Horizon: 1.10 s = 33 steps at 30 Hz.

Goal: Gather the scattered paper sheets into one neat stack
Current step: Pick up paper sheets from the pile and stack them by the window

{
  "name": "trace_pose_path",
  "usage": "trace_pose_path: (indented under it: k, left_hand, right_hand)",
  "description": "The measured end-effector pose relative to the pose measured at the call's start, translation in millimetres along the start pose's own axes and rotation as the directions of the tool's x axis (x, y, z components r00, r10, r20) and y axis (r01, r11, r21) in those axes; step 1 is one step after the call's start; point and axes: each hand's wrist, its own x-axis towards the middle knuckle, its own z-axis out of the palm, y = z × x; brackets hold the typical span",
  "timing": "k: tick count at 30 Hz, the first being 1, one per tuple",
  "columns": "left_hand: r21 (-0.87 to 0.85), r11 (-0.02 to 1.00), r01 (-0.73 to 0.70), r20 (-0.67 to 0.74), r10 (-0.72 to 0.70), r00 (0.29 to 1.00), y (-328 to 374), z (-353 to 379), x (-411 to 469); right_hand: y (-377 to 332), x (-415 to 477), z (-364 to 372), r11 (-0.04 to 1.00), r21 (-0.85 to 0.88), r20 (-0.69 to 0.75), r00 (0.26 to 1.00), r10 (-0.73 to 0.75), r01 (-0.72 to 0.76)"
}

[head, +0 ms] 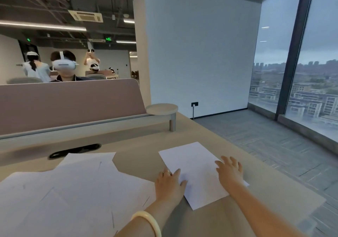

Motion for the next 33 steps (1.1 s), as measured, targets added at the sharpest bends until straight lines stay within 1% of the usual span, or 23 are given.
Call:
trace_pose_path:
  k: [3, 5, 7, 11, 13, 16, 18, 20, 22, 25, 28, 30, 33]
  left_hand:
    - [-0.036, 0.999, 0.001, -0.062, -0.003, 0.998, -13, -21, -6]
    - [-0.028, 1.000, -0.004, -0.136, 0.000, 0.991, -32, -39, -15]
    - [-0.023, 0.999, 0.022, -0.187, -0.026, 0.982, -58, -60, -29]
    - [-0.009, 0.987, 0.158, -0.243, -0.155, 0.958, -130, -98, -65]
    - [0.009, 0.970, 0.244, -0.257, -0.233, 0.938, -172, -117, -89]
    - [0.005, 0.927, 0.375, -0.260, -0.361, 0.895, -236, -142, -136]
    - [0.006, 0.890, 0.457, -0.249, -0.441, 0.862, -277, -156, -169]
    - [0.017, 0.845, 0.534, -0.222, -0.518, 0.826, -311, -166, -199]
    - [0.044, 0.805, 0.591, -0.170, -0.577, 0.799, -338, -172, -227]
    - [0.090, 0.738, 0.669, -0.077, -0.664, 0.744, -366, -175, -260]
    - [0.102, 0.666, 0.739, 0.035, -0.745, 0.666, -386, -174, -285]
    - [0.112, 0.664, 0.739, 0.091, -0.748, 0.658, -393, -167, -295]
    - [0.162, 0.719, 0.676, 0.128, -0.695, 0.708, -392, -163, -298]
  right_hand:
    - [-19, -9, -11, 0.998, 0.067, -0.060, 0.998, -0.014, 0.018]
    - [-42, -21, -18, 0.991, 0.110, -0.072, 0.995, -0.066, 0.074]
    - [-69, -36, -25, 0.976, 0.169, -0.069, 0.989, -0.130, 0.140]
    - [-133, -73, -31, 0.920, 0.267, -0.008, 0.955, -0.298, 0.289]
    - [-169, -92, -28, 0.866, 0.364, 0.032, 0.924, -0.380, 0.343]
    - [-220, -123, -20, 0.778, 0.525, 0.117, 0.875, -0.469, 0.346]
    - [-249, -140, -16, 0.759, 0.556, 0.189, 0.838, -0.511, 0.338]
    - [-275, -154, -12, 0.771, 0.551, 0.258, 0.813, -0.522, 0.321]
    - [-296, -165, -6, 0.803, 0.507, 0.307, 0.805, -0.507, 0.313]
    - [-319, -181, 4, 0.865, 0.373, 0.331, 0.822, -0.462, 0.336]
    - [-336, -193, 13, 0.894, 0.308, 0.351, 0.835, -0.424, 0.324]
    - [-345, -201, 19, 0.905, 0.260, 0.355, 0.838, -0.415, 0.338]
    - [-358, -208, 26, 0.897, 0.253, 0.327, 0.840, -0.432, 0.362]
